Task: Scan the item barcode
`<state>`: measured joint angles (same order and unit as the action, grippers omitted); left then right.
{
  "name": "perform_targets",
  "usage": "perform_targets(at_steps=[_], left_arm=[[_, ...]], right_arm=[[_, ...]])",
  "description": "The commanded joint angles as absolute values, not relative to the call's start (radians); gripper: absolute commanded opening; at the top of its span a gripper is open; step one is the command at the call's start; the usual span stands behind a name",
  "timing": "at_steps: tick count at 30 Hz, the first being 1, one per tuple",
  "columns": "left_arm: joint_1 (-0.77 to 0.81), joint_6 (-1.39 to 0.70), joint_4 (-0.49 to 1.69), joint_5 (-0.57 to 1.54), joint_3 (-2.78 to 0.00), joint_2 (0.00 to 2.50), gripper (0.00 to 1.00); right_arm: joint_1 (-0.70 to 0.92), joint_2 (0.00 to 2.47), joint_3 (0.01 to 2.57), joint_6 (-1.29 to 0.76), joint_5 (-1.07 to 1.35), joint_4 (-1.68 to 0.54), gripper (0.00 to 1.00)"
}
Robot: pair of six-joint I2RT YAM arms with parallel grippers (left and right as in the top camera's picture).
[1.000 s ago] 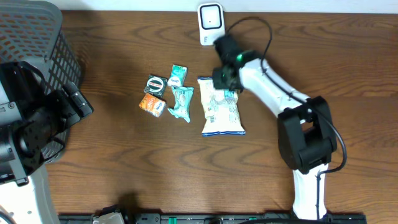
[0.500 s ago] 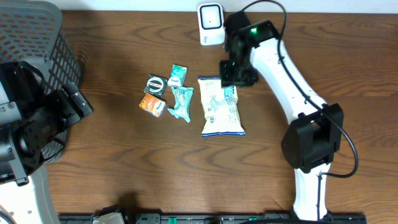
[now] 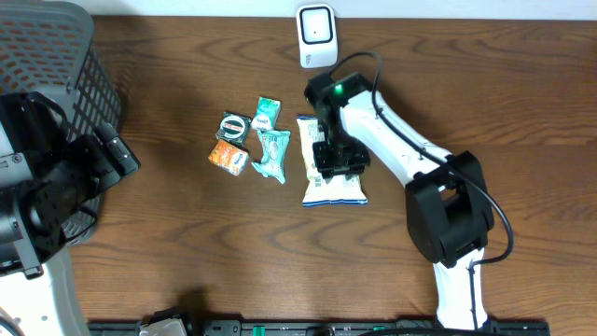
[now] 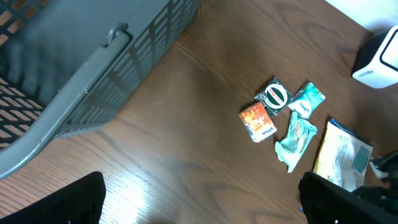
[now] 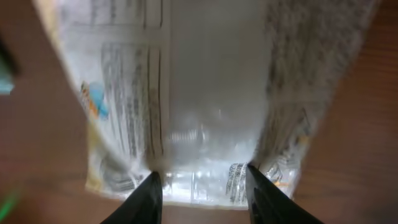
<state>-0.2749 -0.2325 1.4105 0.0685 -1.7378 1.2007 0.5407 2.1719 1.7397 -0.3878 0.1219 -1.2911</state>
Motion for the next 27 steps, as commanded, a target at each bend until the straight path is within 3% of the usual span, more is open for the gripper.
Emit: perform_targets(at_steps=[1, 12, 19, 27], left_arm=[[-0.28, -0.234, 1.413, 0.059, -1.729, 1.201, 0.98], [-0.28, -0.234, 1.413, 0.059, -1.729, 1.201, 0.98], [-0.28, -0.234, 1.413, 0.059, -1.729, 1.201, 0.98], [-0.28, -0.234, 1.413, 0.059, -1.729, 1.201, 0.98]], right_arm=[[0.541, 2.173, 1.672, -0.431, 0.096, -1.219, 0.39], [0.494, 2.173, 1.637, -0.41, 0.051, -0.956, 0.44], [0.429, 2.173, 1.761, -0.385, 0.052, -1.124, 0.44], [0.419, 2.171, 1.916, -0.35, 0.06, -1.351, 0.51]])
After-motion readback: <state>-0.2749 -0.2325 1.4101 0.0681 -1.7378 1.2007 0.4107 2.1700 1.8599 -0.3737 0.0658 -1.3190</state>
